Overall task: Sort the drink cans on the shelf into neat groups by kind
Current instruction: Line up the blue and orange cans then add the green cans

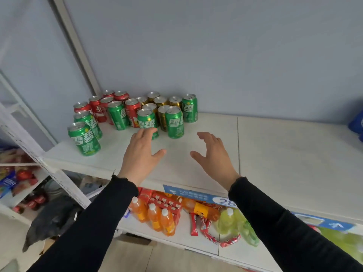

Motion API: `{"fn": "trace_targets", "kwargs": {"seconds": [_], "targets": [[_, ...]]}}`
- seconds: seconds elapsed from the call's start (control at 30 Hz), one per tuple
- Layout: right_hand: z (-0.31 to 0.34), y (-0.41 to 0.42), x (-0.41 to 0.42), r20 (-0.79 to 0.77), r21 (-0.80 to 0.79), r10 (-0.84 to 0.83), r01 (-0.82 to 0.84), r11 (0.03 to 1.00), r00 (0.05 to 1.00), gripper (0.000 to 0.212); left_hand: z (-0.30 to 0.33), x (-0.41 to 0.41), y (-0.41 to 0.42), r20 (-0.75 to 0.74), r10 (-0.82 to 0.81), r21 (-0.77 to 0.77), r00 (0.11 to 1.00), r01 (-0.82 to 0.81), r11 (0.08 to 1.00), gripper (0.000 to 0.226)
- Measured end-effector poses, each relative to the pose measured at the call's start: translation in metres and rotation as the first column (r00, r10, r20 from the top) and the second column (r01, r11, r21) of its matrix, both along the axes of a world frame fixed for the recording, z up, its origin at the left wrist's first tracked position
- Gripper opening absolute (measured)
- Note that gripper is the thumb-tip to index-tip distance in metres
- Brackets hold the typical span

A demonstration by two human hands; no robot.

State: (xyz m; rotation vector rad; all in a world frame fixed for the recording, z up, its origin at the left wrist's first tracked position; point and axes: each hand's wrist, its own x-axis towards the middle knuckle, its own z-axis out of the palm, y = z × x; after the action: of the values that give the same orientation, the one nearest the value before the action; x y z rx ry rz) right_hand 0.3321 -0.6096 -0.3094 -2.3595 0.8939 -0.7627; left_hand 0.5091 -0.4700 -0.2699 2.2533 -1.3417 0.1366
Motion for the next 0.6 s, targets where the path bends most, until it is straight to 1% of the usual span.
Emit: {"fn": "trace_targets", "kwargs": {"seconds": [0.13,0.23,0.3,0.37,0.43,0.53,0.6], "targets": [[-0.008,-0.012,0.02,0.045,0.122,-0.008,0.002,0.993,0.999,0.07,-0.006,0.023,-0.005,-0.023,0.019,-0.039,1.0,-0.02,0.999,0.079],[-0.009,-0.026,0.055,0.111,0.242,-0.016,-0.012,0.97,0.994,0.082,-0.01,0.055,-0.023,-0.089,0.032,-0.032,0.996,-0.035,0.999,0.095],[-0.011,-0.034,0.074,0.142,0.293,-0.045,0.001,0.956,0.989,0.09,-0.011,0.076,-0.036,-0.12,0.025,-0.046,0.992,-0.031,0.998,0.104],[-0.017,-0.039,0.087,0.156,0.32,-0.065,0.012,0.947,0.986,0.092,-0.01,0.089,-0.046,-0.136,-0.004,-0.056,0.991,-0.004,0.998,0.107],[-0.023,-0.041,0.096,0.178,0.334,-0.077,0.013,0.942,0.981,0.089,-0.011,0.097,-0.053,-0.139,-0.039,-0.062,0.99,0.03,0.998,0.103],[-0.027,-0.042,0.104,0.23,0.345,-0.108,0.022,0.938,0.967,0.081,-0.014,0.104,-0.058,-0.105,-0.1,-0.064,0.989,0.093,0.994,0.084],[-0.026,-0.041,0.108,0.264,0.363,-0.125,0.021,0.932,0.957,0.075,-0.014,0.108,-0.058,-0.113,-0.141,-0.082,0.984,0.132,0.988,0.075]]}}
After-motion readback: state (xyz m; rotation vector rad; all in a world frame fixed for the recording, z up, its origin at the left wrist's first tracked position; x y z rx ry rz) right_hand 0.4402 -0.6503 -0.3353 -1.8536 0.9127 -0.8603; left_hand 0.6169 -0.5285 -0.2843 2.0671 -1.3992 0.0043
